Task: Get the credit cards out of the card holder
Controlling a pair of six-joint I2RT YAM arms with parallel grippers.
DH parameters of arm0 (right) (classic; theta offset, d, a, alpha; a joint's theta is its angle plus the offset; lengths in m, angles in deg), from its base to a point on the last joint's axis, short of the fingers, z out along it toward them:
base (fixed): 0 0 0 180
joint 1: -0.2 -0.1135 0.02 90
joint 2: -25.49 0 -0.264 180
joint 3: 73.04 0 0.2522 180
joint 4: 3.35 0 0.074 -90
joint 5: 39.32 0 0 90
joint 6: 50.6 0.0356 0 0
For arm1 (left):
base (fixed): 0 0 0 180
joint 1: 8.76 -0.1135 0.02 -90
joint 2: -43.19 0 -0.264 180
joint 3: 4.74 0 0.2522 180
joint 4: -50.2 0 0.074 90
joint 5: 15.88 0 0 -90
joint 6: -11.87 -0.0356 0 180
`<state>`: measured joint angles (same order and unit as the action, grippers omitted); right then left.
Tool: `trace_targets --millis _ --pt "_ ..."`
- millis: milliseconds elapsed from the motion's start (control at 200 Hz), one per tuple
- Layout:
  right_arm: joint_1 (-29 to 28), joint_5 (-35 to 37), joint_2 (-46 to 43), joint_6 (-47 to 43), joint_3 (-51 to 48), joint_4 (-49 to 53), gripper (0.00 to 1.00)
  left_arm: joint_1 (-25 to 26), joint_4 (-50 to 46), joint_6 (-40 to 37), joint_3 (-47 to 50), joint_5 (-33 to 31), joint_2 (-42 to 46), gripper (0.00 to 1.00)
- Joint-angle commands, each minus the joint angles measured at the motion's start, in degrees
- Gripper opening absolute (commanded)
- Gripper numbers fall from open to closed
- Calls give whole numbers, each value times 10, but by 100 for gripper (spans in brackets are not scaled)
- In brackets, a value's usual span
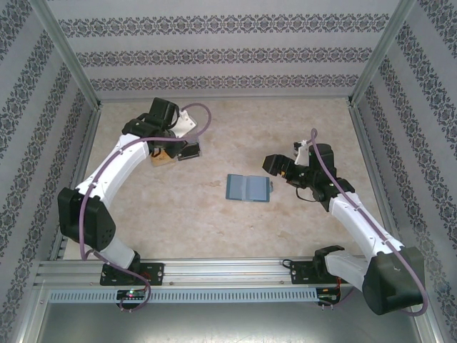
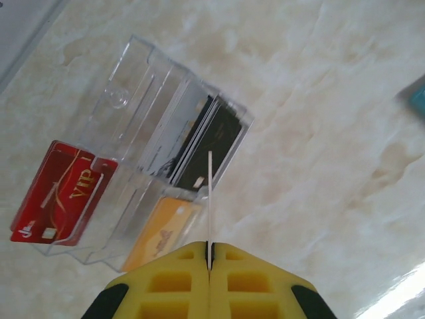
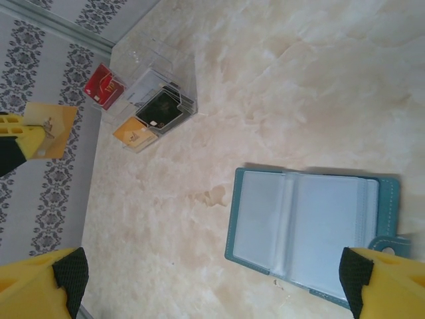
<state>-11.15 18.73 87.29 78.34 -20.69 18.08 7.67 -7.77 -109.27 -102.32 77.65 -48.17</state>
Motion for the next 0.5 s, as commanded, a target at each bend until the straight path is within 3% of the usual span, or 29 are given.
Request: trace_targets --millis 0,105,245,495 --pt "5 -4 -7 -16 11 10 98 -33 -38 -128 -13 -4 -11 0" --pt "5 -5 -6 -11 8 7 98 -67 -53 -178 -17 24 -32 0" --pt "5 -7 0 0 11 5 98 -108 13 -221 29 100 -40 0" --pt "5 -6 9 10 31 18 98 -133 16 -286 20 110 -108 0"
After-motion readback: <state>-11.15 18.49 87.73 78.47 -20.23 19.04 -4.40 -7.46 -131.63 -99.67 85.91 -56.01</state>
